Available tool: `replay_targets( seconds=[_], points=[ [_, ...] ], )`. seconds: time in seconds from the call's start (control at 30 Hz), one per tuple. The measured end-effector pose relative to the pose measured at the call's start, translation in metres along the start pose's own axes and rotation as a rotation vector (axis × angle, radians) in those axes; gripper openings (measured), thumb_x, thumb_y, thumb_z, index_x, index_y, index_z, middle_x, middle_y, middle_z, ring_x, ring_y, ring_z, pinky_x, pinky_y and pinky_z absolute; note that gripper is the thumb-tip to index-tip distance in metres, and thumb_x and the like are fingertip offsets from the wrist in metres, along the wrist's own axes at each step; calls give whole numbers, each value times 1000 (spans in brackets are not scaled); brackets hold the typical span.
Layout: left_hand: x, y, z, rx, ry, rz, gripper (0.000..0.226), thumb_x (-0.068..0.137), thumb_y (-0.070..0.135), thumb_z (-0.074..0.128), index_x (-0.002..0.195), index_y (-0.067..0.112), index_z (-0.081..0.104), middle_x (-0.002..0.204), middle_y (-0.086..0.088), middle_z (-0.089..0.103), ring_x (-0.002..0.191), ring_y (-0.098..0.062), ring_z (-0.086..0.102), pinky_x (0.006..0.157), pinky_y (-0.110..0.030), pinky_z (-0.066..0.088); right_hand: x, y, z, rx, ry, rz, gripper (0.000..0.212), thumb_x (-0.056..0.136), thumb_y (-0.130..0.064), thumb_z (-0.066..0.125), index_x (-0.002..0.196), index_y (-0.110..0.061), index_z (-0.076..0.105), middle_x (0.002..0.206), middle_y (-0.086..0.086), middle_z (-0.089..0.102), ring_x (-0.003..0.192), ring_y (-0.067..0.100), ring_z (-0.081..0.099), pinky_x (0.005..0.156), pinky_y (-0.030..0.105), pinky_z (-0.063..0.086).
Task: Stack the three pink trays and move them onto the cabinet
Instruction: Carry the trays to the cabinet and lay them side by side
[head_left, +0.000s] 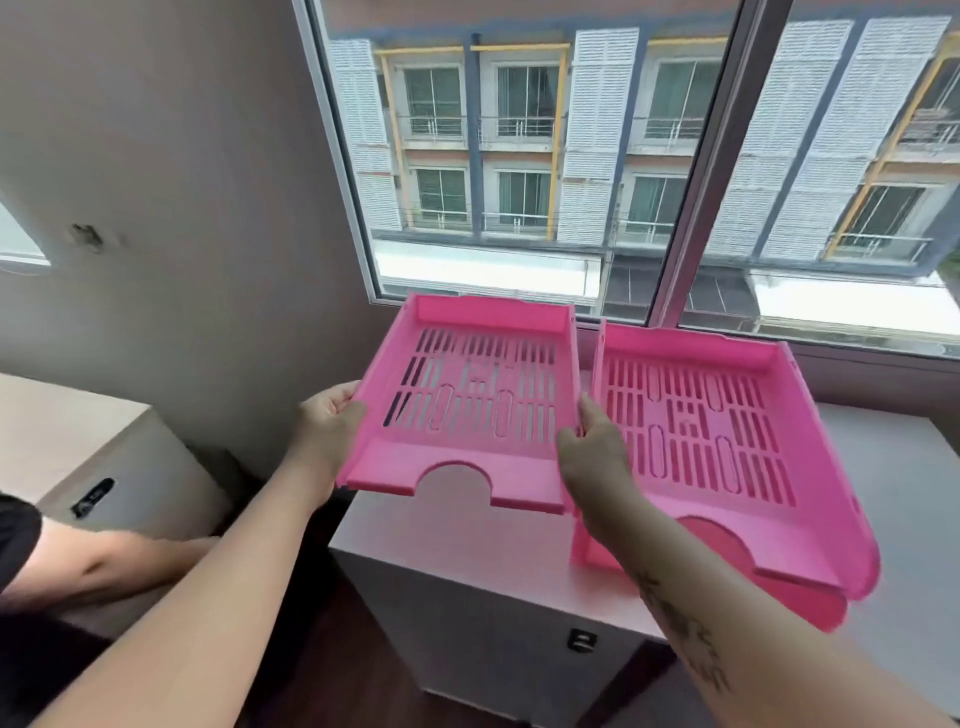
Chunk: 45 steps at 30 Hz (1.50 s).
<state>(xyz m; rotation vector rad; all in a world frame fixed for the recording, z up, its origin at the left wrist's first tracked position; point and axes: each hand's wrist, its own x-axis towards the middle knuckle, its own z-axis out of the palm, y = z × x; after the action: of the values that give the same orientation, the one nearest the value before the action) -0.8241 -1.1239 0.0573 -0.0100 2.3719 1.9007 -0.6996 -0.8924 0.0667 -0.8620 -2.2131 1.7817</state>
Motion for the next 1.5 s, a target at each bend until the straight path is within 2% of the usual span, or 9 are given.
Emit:
replay_targets(
  seconds=[0.2,0.4,0.53,0.63,0.87,1.17,1.33,1.43,1.5],
  points=[
    [8,-39,-10,-25,46,-85,31,93,10,56,114,27,71,98,-2,76,79,-25,74,67,-43,63,-4,11,30,-155,-30,89,68,102,-9,40,160,-22,8,157,3,34,95,22,67,80,34,55],
    [-3,-79,-1,-3,69,-137,41,90,0,51,122,16,71,101,-5,77,84,-21,73,80,-38,59,-2,40,49,-434,-90,157,75,102,-12,43,159,-12,-5,167,2,5,139,29,40,109,37,35],
    [-11,-87,1,102,71,-127,45,89,2,48,125,18,69,92,17,73,86,-11,70,73,-28,54,3,59,58,-508,-116,159,79,99,-13,42,158,-8,-10,167,8,-8,154,29,2,124,43,14],
    [-7,-70,0,233,87,-74,40,92,14,55,131,12,64,120,-2,71,99,-11,62,85,-25,46,7,48,60,-561,-85,46,76,100,-16,44,158,-3,-3,166,11,-12,153,26,-12,122,37,4],
    [16,-6,22,311,117,160,44,91,31,57,130,10,62,122,-7,69,108,-15,64,92,-27,47,27,-6,32,-535,-33,-188,66,98,-16,44,156,-1,17,165,13,13,152,27,13,120,36,21],
    [-13,26,143,374,-162,358,43,94,23,60,134,8,57,125,-7,68,102,-12,62,88,-22,47,45,20,-112,-681,205,-67,62,98,-18,47,154,-3,26,161,12,25,143,29,34,110,40,36],
    [-40,28,204,460,-292,277,47,92,24,61,135,5,56,123,-13,67,111,-24,65,94,-31,49,40,47,-181,-737,379,11,41,92,-13,50,131,-1,51,135,19,51,119,38,51,98,43,43],
    [-53,15,228,543,-301,238,13,93,19,57,86,9,60,77,-7,57,69,-21,55,63,-27,42,40,71,-204,-685,392,99,35,92,-10,45,124,-1,53,125,17,53,98,35,54,82,39,45],
    [-57,11,235,536,-267,191,31,93,8,52,65,13,41,60,-1,38,52,-15,32,49,-25,27,41,83,-211,-580,368,164,29,92,-4,40,118,-2,54,116,15,57,83,29,52,70,32,40]
  ],
)
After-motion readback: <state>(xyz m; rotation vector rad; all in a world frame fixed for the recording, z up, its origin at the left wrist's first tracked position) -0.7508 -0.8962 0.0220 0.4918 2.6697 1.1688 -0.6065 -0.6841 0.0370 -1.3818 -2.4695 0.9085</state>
